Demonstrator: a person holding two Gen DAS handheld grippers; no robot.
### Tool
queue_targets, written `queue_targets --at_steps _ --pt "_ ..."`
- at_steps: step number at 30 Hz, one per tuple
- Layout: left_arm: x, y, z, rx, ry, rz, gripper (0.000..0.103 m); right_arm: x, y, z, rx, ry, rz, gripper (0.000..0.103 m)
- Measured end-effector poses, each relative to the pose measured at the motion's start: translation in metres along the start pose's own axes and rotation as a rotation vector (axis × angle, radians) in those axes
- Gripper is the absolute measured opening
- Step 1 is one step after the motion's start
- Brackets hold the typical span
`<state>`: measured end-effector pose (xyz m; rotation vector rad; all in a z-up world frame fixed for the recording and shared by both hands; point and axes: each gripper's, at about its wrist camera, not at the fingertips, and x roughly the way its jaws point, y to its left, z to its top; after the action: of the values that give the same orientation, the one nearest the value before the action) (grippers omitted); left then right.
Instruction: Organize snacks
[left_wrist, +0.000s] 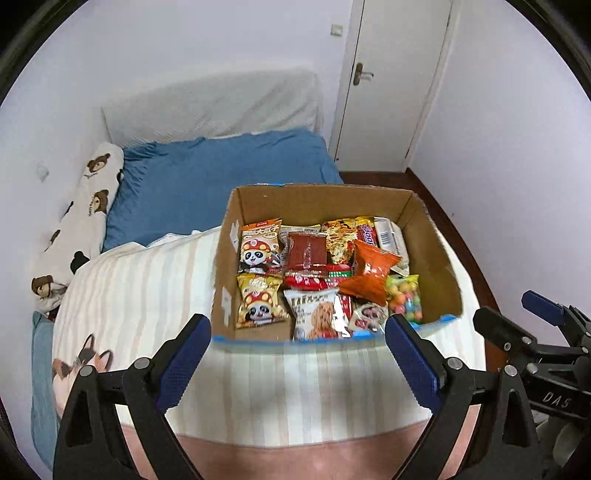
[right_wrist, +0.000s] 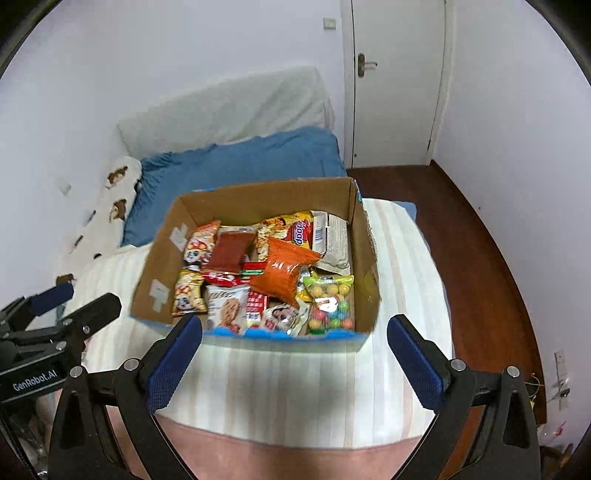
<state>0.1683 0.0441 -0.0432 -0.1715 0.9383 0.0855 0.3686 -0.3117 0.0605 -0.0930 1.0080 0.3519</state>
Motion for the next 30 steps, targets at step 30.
queue_targets --at_steps 30 --pt "-0.149 -0.007 -0.074 0.004 -0.19 0.056 0.097 -0.19 0.012 -0.074 -0.028 -0.232 0.009 0.103"
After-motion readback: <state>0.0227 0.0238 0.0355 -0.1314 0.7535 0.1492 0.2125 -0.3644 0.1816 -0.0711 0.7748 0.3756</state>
